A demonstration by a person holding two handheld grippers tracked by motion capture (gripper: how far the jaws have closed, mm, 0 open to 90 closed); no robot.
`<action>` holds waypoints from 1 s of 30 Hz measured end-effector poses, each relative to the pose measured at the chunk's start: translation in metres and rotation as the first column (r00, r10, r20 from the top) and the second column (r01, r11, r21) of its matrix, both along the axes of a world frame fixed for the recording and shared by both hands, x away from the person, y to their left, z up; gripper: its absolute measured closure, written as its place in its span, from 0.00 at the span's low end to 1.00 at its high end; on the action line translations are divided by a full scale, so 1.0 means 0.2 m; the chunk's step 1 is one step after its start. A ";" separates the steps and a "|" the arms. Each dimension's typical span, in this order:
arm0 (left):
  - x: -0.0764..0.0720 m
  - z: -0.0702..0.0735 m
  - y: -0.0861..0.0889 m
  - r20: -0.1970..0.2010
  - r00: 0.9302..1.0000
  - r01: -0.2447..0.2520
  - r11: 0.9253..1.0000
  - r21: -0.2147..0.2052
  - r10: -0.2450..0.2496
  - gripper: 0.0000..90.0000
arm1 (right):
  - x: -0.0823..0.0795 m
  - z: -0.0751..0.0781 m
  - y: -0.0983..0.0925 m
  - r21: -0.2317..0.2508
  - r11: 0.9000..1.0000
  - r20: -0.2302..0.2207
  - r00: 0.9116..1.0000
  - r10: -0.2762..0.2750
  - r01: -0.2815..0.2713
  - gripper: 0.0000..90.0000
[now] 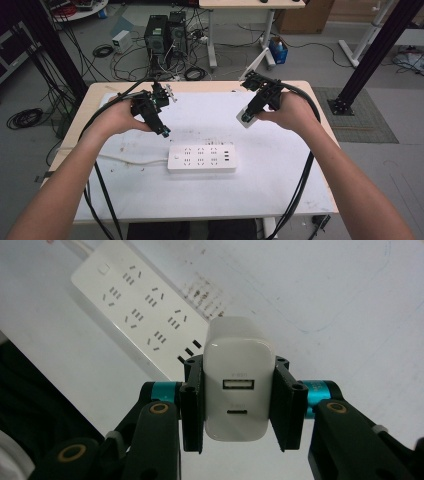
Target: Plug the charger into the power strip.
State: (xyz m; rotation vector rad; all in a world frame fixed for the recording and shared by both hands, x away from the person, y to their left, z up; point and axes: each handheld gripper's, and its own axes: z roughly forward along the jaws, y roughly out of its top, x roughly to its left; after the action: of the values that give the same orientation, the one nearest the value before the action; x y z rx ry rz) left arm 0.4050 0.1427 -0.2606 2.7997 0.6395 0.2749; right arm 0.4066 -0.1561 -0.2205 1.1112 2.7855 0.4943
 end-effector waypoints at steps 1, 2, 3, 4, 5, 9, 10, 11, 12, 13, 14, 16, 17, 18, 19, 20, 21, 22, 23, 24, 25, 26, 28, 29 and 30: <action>0.00 -0.01 0.01 -0.004 1.000 -0.004 1.000 0.000 0.004 0.24 | 0.00 0.00 0.01 -0.018 1.000 0.000 1.000 0.020 -0.020 0.70; 0.00 -0.01 0.02 -0.010 1.000 0.002 1.000 0.010 -0.002 0.24 | 0.00 -0.01 0.01 -0.032 0.998 -0.001 0.999 0.047 -0.047 0.70; 0.00 -0.02 0.02 -0.015 1.000 0.004 1.000 0.014 -0.003 0.24 | -0.01 -0.01 0.03 -0.046 0.997 -0.001 0.998 0.061 -0.061 0.70; 0.00 -0.02 0.03 -0.016 1.000 0.002 1.000 0.012 -0.002 0.24 | -0.01 -0.02 0.04 -0.056 0.994 -0.002 0.996 0.091 -0.091 0.70; 0.00 -0.02 0.04 -0.019 1.000 0.003 1.000 0.015 -0.003 0.24 | -0.01 -0.03 0.05 -0.057 0.992 -0.005 0.994 0.112 -0.112 0.70; -0.01 -0.03 0.06 -0.032 0.999 0.010 1.000 0.021 -0.009 0.24 | 0.00 -0.07 0.15 -0.095 0.969 -0.032 0.973 0.227 -0.229 0.70; -0.01 -0.03 0.07 -0.030 1.000 0.006 1.000 0.019 -0.005 0.24 | 0.01 -0.08 0.17 -0.115 0.960 -0.032 0.967 0.254 -0.256 0.70; -0.01 -0.03 0.07 -0.029 1.000 0.004 1.000 0.020 -0.003 0.24 | 0.02 -0.10 0.20 -0.135 0.953 -0.036 0.962 0.270 -0.272 0.70; 0.00 -0.03 0.08 -0.029 1.000 0.004 1.000 0.021 -0.003 0.24 | 0.03 -0.11 0.22 -0.147 0.947 -0.047 0.958 0.283 -0.286 0.70; -0.01 -0.03 0.09 -0.030 1.000 0.007 1.000 0.022 -0.006 0.24 | 0.04 -0.13 0.24 -0.149 0.941 -0.048 0.953 0.300 -0.304 0.70; -0.01 -0.03 0.10 -0.030 1.000 0.004 1.000 0.018 -0.004 0.24 | 0.05 -0.15 0.27 -0.155 0.934 -0.058 0.947 0.317 -0.323 0.70; -0.01 -0.03 0.10 -0.030 1.000 0.004 1.000 0.018 -0.003 0.24 | 0.06 -0.18 0.31 -0.171 0.921 -0.069 0.936 0.345 -0.352 0.70; -0.01 -0.03 0.11 -0.028 1.000 0.000 1.000 0.015 0.001 0.24 | 0.06 -0.19 0.32 -0.174 0.911 -0.077 0.928 0.365 -0.373 0.70; -0.01 -0.03 0.11 -0.028 1.000 0.001 1.000 0.016 0.000 0.24 | 0.06 -0.21 0.34 -0.182 0.905 -0.088 0.923 0.374 -0.384 0.70; -0.02 -0.03 0.11 -0.028 1.000 0.000 1.000 0.015 0.001 0.24 | 0.06 -0.23 0.36 -0.188 0.897 -0.090 0.917 0.390 -0.400 0.70; -0.02 -0.03 0.12 -0.027 1.000 0.000 1.000 0.012 0.000 0.24 | 0.06 -0.24 0.38 -0.194 0.888 -0.097 0.909 0.406 -0.417 0.70; -0.02 -0.03 0.12 -0.027 1.000 -0.002 1.000 0.011 0.002 0.24 | 0.06 -0.26 0.40 -0.193 0.882 -0.105 0.903 0.418 -0.430 0.70; -0.02 -0.03 0.12 -0.027 1.000 -0.002 1.000 0.011 0.002 0.24 | 0.06 -0.26 0.40 -0.193 0.882 -0.105 0.903 0.418 -0.430 0.70; -0.02 -0.03 0.13 -0.024 1.000 -0.003 1.000 0.012 0.003 0.24 | 0.06 -0.30 0.44 -0.200 0.857 -0.121 0.880 0.460 -0.475 0.70; -0.03 -0.03 0.13 -0.025 1.000 -0.003 1.000 0.010 0.004 0.24 | 0.06 -0.32 0.45 -0.203 0.850 -0.128 0.874 0.469 -0.486 0.70; -0.03 -0.03 0.13 -0.023 1.000 -0.005 1.000 0.009 0.006 0.24 | 0.06 -0.34 0.47 -0.213 0.836 -0.130 0.863 0.489 -0.505 0.70; -0.03 -0.04 0.14 -0.024 1.000 -0.007 1.000 0.008 0.007 0.24 | 0.06 -0.36 0.49 -0.221 0.826 -0.141 0.855 0.500 -0.519 0.70; -0.03 -0.04 0.14 -0.024 1.000 -0.006 1.000 0.008 0.006 0.24 | 0.06 -0.40 0.52 -0.227 0.804 -0.157 0.835 0.527 -0.550 0.70; -0.04 -0.04 0.15 -0.024 1.000 -0.004 1.000 0.009 0.004 0.24 | 0.06 -0.42 0.53 -0.235 0.790 -0.161 0.824 0.543 -0.566 0.70; -0.05 -0.04 0.15 -0.024 1.000 -0.006 1.000 0.009 0.006 0.24 | 0.06 -0.44 0.54 -0.229 0.789 -0.162 0.821 0.547 -0.570 0.70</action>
State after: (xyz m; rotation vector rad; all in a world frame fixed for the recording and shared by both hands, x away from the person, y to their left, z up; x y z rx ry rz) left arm 0.3959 0.1728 -0.2693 2.8141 0.6541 0.2468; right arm 0.4180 -0.0490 -0.3081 0.2327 3.1126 0.0905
